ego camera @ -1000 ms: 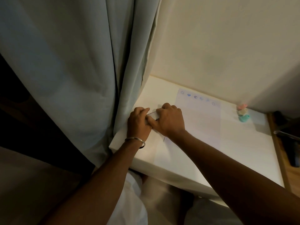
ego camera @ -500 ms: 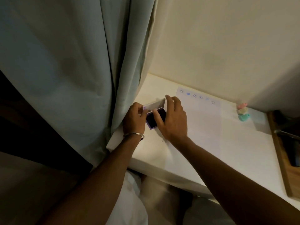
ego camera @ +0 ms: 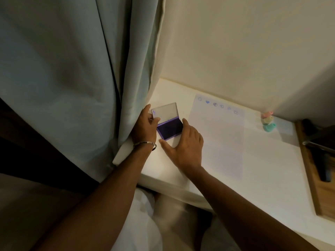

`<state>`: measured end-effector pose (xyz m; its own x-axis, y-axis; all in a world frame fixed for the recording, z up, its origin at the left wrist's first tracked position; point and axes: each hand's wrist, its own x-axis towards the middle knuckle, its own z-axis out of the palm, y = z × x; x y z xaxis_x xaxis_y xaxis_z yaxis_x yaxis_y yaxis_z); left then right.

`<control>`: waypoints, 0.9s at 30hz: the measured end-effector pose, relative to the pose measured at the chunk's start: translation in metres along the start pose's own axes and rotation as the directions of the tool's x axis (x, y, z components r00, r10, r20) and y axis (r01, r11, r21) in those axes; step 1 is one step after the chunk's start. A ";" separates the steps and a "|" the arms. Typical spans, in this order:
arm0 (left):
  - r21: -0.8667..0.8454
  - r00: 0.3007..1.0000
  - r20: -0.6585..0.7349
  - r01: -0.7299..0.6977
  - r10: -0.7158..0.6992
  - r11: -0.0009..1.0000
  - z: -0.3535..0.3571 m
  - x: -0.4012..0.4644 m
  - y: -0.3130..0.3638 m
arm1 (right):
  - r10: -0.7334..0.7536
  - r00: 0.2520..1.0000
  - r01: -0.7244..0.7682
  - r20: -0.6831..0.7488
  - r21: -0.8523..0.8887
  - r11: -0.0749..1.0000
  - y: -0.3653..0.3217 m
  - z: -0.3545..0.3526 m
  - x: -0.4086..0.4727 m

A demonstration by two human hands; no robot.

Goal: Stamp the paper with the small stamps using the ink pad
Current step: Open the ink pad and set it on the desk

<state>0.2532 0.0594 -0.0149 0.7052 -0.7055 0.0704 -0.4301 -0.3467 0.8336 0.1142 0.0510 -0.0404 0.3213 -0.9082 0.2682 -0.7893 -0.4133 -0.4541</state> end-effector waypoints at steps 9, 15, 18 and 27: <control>0.135 0.998 -0.042 -0.030 0.036 0.990 0.003 0.001 0.002 | -0.019 0.999 0.019 -0.036 -0.002 1.000 0.001 0.003 -0.001; 0.266 0.999 -0.034 -0.005 0.014 0.964 0.004 0.004 0.005 | -0.006 1.000 0.006 -0.030 -0.025 1.000 0.001 0.002 -0.001; 0.296 1.000 -0.019 0.005 0.000 0.955 0.003 0.005 0.005 | -0.001 1.000 0.001 -0.014 -0.023 1.000 0.000 0.001 -0.001; 0.341 0.999 0.007 0.035 -0.039 0.939 0.005 0.006 0.005 | 0.006 1.000 -0.006 -0.007 -0.019 1.000 -0.002 -0.002 -0.002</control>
<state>0.2523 0.0505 -0.0130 0.7177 -0.6955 0.0338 -0.5718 -0.5610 0.5986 0.1143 0.0535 -0.0381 0.3129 -0.9101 0.2716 -0.8007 -0.4066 -0.4399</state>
